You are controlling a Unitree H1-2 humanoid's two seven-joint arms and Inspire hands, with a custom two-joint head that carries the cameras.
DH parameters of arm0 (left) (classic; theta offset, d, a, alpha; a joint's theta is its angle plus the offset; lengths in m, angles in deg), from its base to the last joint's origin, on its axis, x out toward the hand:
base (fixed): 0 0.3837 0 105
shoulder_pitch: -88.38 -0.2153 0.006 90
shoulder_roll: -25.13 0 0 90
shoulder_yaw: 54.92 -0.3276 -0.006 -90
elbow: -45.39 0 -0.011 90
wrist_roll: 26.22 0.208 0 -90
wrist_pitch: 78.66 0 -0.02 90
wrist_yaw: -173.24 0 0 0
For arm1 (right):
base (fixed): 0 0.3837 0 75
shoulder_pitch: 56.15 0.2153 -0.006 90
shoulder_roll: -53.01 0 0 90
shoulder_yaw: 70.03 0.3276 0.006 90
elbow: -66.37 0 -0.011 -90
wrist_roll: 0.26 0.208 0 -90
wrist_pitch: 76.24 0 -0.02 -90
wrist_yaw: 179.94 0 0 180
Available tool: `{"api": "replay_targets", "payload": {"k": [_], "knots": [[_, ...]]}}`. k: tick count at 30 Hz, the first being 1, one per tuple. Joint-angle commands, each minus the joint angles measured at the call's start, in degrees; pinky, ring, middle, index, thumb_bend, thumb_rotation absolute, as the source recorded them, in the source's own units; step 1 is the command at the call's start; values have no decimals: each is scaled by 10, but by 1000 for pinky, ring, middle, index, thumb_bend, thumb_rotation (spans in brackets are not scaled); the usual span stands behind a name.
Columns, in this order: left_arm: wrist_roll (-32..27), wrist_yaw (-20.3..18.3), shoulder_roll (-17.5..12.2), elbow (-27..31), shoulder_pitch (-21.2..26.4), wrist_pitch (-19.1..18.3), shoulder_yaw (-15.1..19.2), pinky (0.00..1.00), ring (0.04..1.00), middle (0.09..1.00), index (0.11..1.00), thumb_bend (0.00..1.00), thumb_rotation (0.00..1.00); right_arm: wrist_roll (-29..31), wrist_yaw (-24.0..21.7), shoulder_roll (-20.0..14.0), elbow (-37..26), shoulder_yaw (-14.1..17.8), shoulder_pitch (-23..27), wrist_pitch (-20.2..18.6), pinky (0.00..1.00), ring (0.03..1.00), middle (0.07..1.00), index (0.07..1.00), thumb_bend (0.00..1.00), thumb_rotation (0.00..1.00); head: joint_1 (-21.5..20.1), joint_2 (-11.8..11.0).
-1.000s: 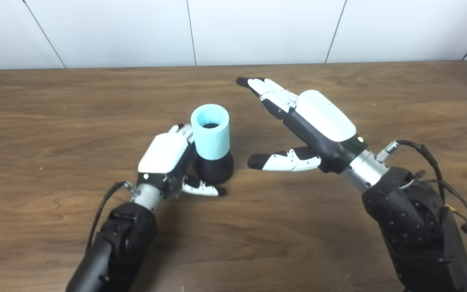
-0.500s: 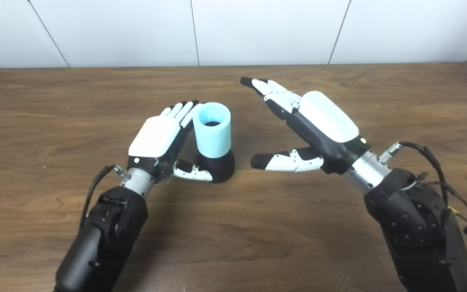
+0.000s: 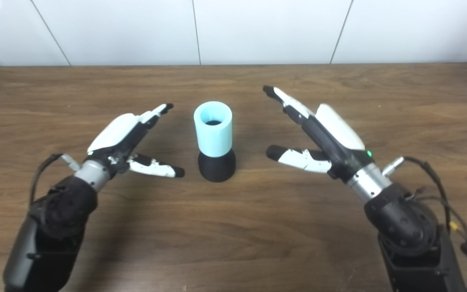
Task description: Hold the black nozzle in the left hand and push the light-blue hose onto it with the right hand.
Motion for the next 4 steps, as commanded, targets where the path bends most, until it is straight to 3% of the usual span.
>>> {"api": "replay_targets", "payload": {"k": [1, 4], "knots": [[-54, -4, 6, 27, -4, -30, 22, 957, 999, 998, 1000, 1000, 322, 2, 28, 4, 0, 4, 1, 18, 870, 950, 956, 963, 512, 991, 1, 1], [-90, 49, 34, 32, -37, -26, 57, 966, 996, 985, 969, 969, 308, 25, 53, 35, 17, 12, -14, 1, 858, 922, 946, 947, 513, 958, -7, -3]]}}
